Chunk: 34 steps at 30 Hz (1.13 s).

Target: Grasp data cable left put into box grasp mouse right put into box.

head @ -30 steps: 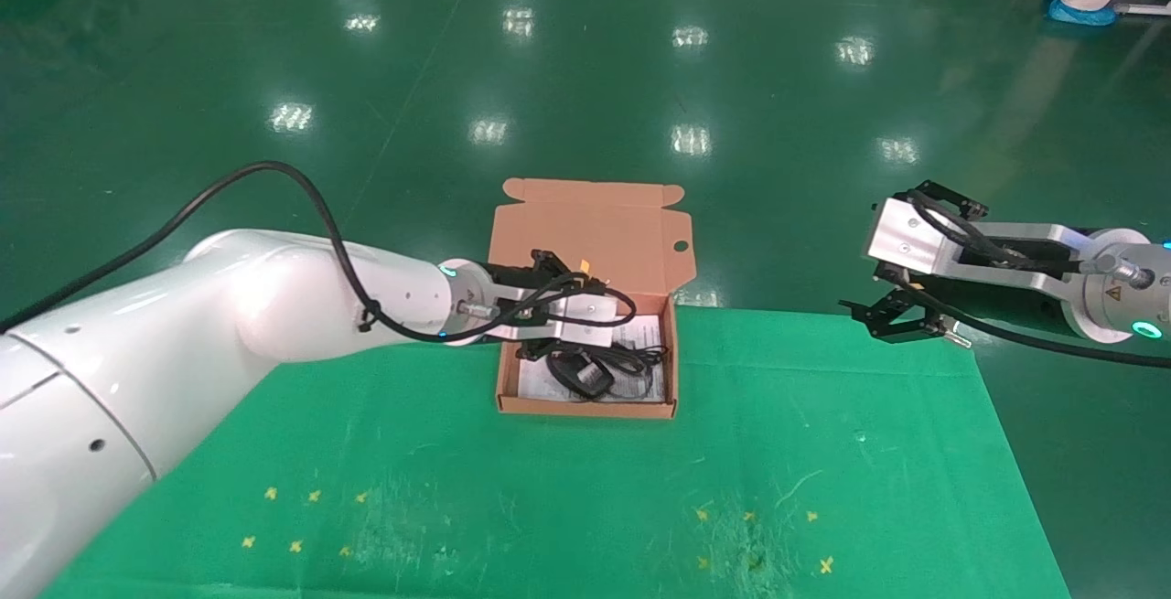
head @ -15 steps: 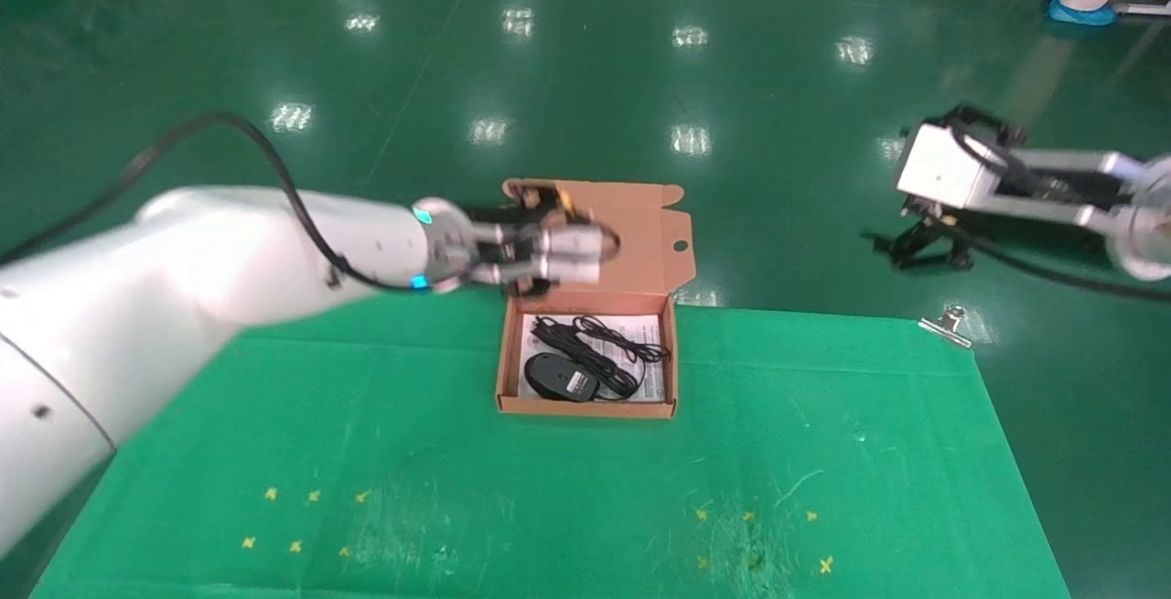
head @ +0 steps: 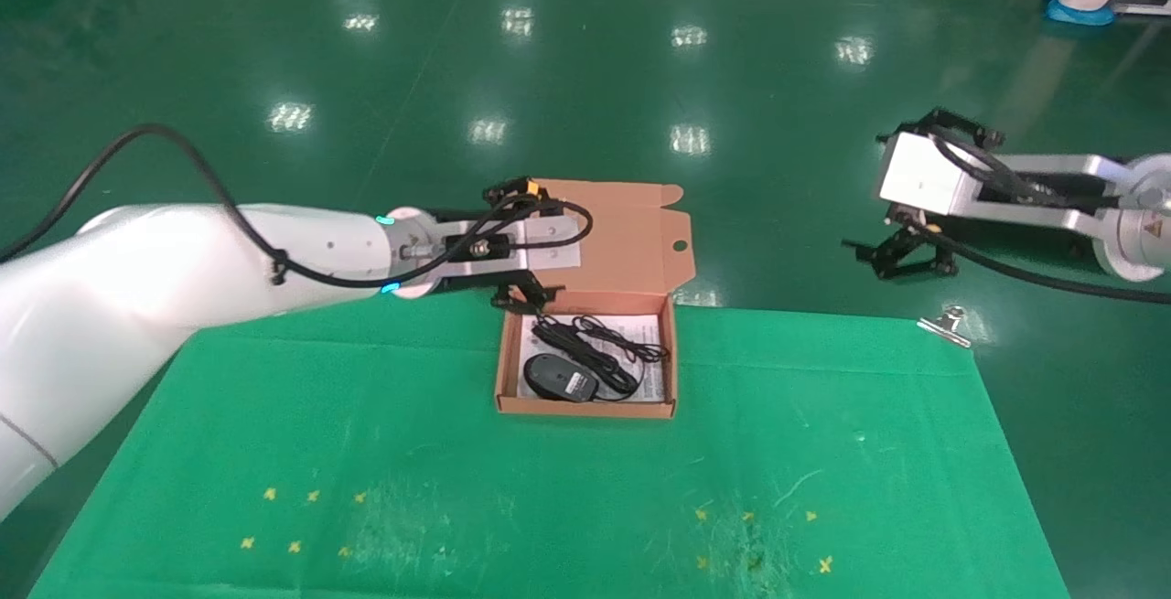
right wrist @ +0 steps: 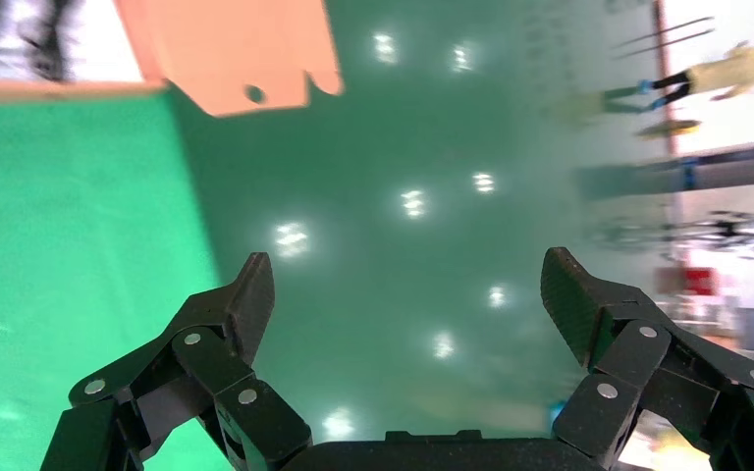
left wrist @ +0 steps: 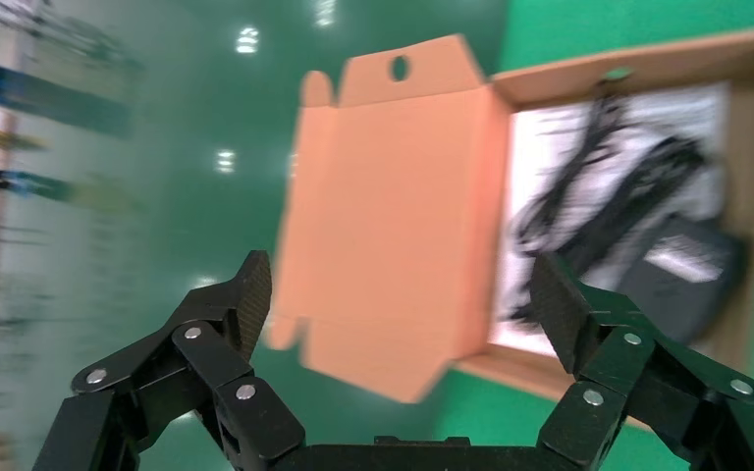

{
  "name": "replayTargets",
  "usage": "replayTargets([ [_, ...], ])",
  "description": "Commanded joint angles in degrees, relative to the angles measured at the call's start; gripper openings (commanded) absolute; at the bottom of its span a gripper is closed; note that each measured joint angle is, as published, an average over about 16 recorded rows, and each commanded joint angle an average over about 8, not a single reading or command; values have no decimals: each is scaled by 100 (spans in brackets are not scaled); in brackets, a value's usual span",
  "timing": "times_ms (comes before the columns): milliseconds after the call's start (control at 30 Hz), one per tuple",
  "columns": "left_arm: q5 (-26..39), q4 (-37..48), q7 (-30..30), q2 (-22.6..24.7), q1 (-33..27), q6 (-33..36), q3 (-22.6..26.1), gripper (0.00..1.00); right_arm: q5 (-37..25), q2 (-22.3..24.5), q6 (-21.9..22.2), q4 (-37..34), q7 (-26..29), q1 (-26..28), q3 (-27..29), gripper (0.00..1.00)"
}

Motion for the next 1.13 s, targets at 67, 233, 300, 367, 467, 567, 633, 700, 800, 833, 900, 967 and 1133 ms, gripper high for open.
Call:
replayTargets([
  [67,-304,-164,-32,-203,186,279,-273,100,284,-4,-250,-5,-72,-228,292,100],
  [233,-818,-442,-86,-546,501,752,-734,100,772,-11,-678,-12,-195,-619,793,100],
  [300,-1023,-553,-108,-682,627,941,-918,100,966,-14,-849,-15,-244,-775,993,100],
  [367,-1231,-666,-130,-821,754,1132,-1105,100,1164,-17,-1022,-18,-294,-933,1196,100],
  [467,-1538,-832,-162,-1026,942,1415,-1381,100,1455,-22,-1278,-23,-368,-1167,1496,100],
  [567,-1843,-997,-194,-1230,1129,1695,-1654,100,1744,-26,-1531,-27,-441,-1399,1792,100],
  [633,-2044,-1105,-215,-1364,1252,1879,-1835,100,1935,-29,-1699,-30,-489,-1552,1989,100],
  [700,-2249,-1216,-237,-1501,1378,2068,-2019,100,2129,-32,-1870,-34,-538,-1708,2188,100],
  [800,-2554,-1381,-269,-1704,1564,2348,-2292,100,2418,-36,-2123,-38,-611,-1940,2485,100],
  [833,-2654,-1435,-279,-1771,1626,2440,-2382,100,2513,-38,-2207,-40,-635,-2016,2583,100],
  [900,-2858,-1546,-301,-1907,1751,2628,-2565,100,2707,-40,-2377,-43,-684,-2172,2782,100],
  [967,-3058,-1654,-322,-2040,1873,2812,-2745,100,2897,-43,-2543,-46,-732,-2324,2977,100],
  [1133,-3417,-1848,-360,-2280,2093,3142,-3067,100,3237,-48,-2842,-51,-818,-2596,3327,100],
])
